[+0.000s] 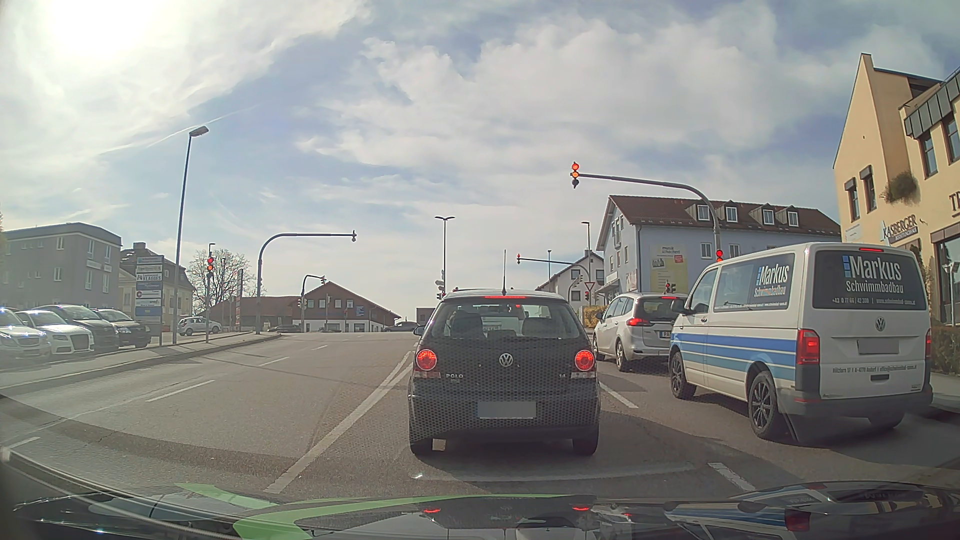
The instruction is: Follow the waypoints while adhering to traffic rules and regulations
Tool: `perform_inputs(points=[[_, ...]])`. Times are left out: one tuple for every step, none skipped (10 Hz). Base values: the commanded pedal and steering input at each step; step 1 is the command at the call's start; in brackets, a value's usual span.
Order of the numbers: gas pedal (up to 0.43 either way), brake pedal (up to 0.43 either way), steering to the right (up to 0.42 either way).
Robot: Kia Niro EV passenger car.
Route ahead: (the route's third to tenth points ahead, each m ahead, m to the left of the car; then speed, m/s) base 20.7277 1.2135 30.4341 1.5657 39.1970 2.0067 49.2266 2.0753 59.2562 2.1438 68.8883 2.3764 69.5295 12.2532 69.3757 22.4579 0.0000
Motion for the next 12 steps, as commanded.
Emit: perform_inputs(points=[[0.0,0.36,-0.032],[0.0,0.354,-0.032],[0.0,0.36,-0.032],[0.0,0.36,-0.032],[0.0,0.354,-0.032],[0.0,0.36,-0.032],[0.0,0.36,-0.032],[0.0,0.36,-0.032],[0.0,0.36,-0.032],[0.0,0.354,-0.032],[0.0,0.354,-0.032],[0.0,0.36,-0.032]])
